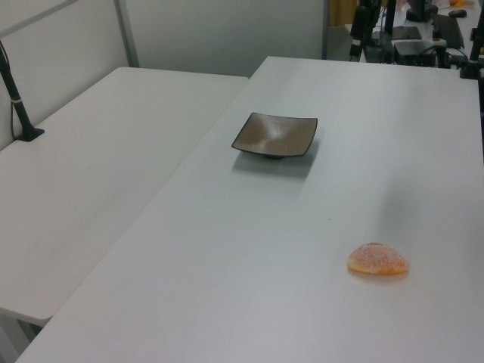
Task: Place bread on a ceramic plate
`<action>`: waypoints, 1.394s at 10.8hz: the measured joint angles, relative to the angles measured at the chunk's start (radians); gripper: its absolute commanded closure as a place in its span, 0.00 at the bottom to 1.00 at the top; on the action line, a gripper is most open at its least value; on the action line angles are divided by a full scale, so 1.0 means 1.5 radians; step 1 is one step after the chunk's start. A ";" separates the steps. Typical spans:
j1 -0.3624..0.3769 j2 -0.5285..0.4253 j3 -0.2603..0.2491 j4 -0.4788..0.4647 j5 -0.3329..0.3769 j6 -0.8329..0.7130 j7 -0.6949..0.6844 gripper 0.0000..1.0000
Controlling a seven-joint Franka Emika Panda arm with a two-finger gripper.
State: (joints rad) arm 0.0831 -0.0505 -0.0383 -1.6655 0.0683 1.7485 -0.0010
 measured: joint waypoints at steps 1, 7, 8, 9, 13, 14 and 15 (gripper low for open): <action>0.000 0.000 0.000 0.000 0.000 0.000 0.000 0.00; 0.000 0.000 0.000 -0.003 0.000 0.000 0.000 0.00; 0.000 0.000 0.000 -0.003 0.000 0.000 0.000 0.00; 0.000 0.000 0.000 -0.004 0.000 0.000 0.000 0.00; 0.034 0.000 0.000 -0.027 0.000 -0.001 -0.002 0.00; 0.046 0.000 0.000 -0.037 0.000 -0.001 -0.003 0.00; 0.058 0.000 0.000 -0.044 0.000 -0.003 -0.006 0.00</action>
State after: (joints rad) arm 0.1697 -0.0502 -0.0378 -1.7316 0.0683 1.7443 -0.0094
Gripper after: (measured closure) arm 0.000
